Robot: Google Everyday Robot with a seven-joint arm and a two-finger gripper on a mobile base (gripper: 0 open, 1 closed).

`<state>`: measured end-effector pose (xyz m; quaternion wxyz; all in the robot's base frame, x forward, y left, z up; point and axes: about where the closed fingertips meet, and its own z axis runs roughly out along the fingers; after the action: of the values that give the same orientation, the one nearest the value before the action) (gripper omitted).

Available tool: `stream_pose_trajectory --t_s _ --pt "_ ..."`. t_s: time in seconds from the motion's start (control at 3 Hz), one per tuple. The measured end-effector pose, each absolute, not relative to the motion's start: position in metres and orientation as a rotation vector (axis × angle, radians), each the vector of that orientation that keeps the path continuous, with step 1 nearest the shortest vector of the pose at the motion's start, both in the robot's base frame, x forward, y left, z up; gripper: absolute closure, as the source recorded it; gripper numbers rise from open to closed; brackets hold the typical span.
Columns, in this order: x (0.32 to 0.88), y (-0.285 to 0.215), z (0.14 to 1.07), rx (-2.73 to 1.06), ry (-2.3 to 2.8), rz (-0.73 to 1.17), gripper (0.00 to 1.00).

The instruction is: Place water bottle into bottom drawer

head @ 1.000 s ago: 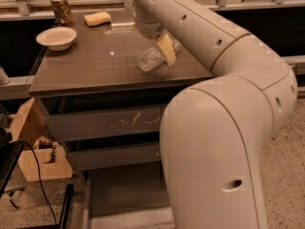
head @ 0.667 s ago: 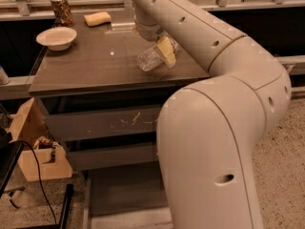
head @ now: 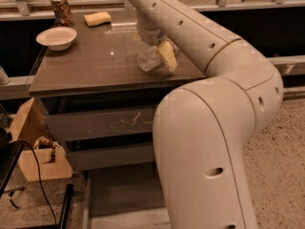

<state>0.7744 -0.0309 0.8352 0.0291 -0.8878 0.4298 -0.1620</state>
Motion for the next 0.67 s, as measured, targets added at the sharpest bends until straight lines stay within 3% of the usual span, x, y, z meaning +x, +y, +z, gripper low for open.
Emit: stream_pose_trajectory --t_s 0.33,0.67 --pt "0.7745 -0.0313 0.8343 -2.74 1.328 -0.498 0.15" --pt "0.7745 -0.0313 0.8343 -2.74 1.328 -0.498 0.38"
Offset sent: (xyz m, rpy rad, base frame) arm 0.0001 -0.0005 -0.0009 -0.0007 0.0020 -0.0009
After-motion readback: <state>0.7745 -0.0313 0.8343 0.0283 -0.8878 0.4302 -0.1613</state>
